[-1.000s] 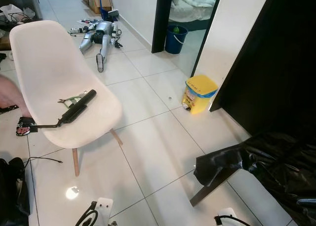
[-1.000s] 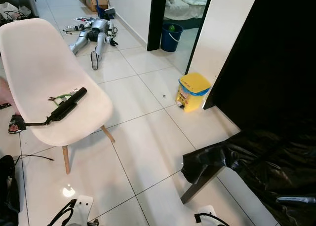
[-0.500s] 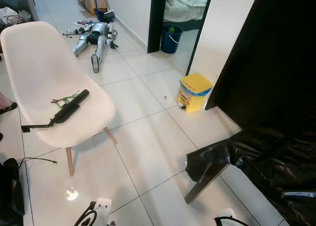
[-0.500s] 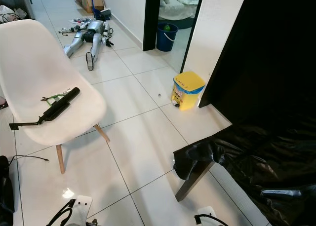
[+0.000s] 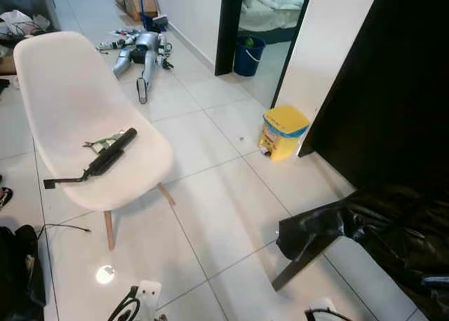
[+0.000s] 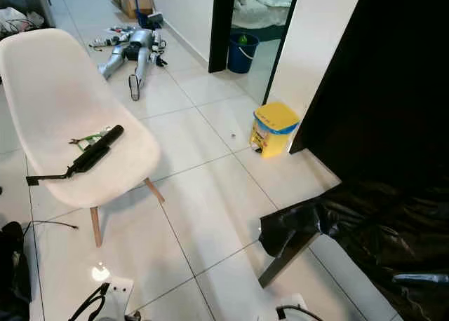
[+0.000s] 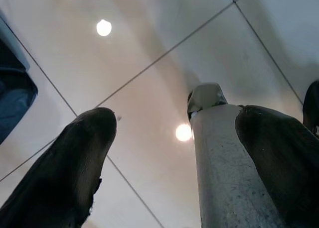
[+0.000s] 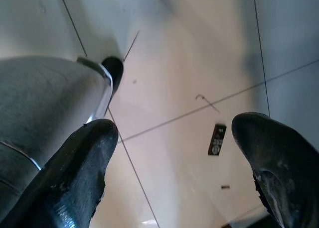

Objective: Building children table

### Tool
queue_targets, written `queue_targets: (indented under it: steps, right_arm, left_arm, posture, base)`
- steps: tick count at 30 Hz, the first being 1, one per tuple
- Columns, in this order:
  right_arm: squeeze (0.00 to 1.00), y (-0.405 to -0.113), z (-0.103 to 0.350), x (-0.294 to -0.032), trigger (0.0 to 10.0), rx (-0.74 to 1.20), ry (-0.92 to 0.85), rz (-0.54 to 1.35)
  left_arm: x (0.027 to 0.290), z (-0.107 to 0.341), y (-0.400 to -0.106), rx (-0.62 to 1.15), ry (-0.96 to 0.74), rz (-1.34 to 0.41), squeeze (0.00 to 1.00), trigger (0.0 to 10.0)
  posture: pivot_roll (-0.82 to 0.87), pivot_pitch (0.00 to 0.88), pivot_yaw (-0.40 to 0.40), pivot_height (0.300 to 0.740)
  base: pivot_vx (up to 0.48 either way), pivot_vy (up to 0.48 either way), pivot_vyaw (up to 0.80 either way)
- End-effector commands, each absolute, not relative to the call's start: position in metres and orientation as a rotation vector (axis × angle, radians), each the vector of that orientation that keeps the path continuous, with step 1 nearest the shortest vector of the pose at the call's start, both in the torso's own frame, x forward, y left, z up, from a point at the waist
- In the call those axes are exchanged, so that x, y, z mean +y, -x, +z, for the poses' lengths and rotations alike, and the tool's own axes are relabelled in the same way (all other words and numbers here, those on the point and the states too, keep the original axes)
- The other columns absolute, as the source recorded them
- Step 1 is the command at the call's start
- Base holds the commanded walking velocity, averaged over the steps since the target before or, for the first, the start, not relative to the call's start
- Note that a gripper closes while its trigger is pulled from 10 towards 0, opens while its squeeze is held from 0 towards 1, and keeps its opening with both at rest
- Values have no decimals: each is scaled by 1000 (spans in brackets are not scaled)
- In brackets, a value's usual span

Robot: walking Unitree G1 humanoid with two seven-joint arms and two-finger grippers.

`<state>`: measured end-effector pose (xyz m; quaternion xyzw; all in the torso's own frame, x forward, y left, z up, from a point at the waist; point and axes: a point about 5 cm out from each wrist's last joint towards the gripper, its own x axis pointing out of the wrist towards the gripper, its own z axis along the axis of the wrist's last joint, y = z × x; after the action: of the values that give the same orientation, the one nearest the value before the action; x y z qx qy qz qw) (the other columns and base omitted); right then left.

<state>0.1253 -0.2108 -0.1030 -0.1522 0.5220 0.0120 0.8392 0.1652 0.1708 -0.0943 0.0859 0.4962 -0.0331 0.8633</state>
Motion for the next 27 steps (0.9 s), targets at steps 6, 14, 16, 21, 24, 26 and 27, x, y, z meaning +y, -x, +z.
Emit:
queue_targets:
  steps: [6,14,16,21,24,26,27]
  right_arm:
    - [0,-126,-103,-211,10000,1105,305,6]
    - [0,-116,-105,-213,10000,1121,259,-57]
    - [0,-112,-106,-214,10000,1129,250,-71]
    - [0,-103,-109,-214,10000,1141,205,-126]
    - [0,-99,-110,-213,10000,1145,186,-146]
    - [0,-99,-110,-212,10000,1134,176,-157]
    - [0,-99,-110,-212,10000,1134,176,-157]
  left_arm:
    - [165,-100,-152,1090,-171,-112,0,10000]
    - [158,-92,-174,1071,-215,-177,0,10000]
    - [155,-89,-182,1058,-226,-194,0,10000]
    - [138,-82,-197,1026,-267,-269,0,10000]
    - [123,-78,-203,1012,-283,-306,0,10000]
    - [117,-75,-209,1003,-289,-316,0,10000]
    - [117,-75,-209,1003,-289,-316,0,10000]
  posture:
    - [117,0,-91,740]
    - [47,0,-23,740]
    - [34,0,-10,740]
    - [-24,0,40,740]
    - [-44,0,57,740]
    - [-55,0,67,740]
    - [-55,0,67,740]
  base:
    - [0,0,0]
    - [0,0,0]
    - [0,0,0]
    - [0,0,0]
    - [0,0,0]
    - [0,0,0]
    - [0,0,0]
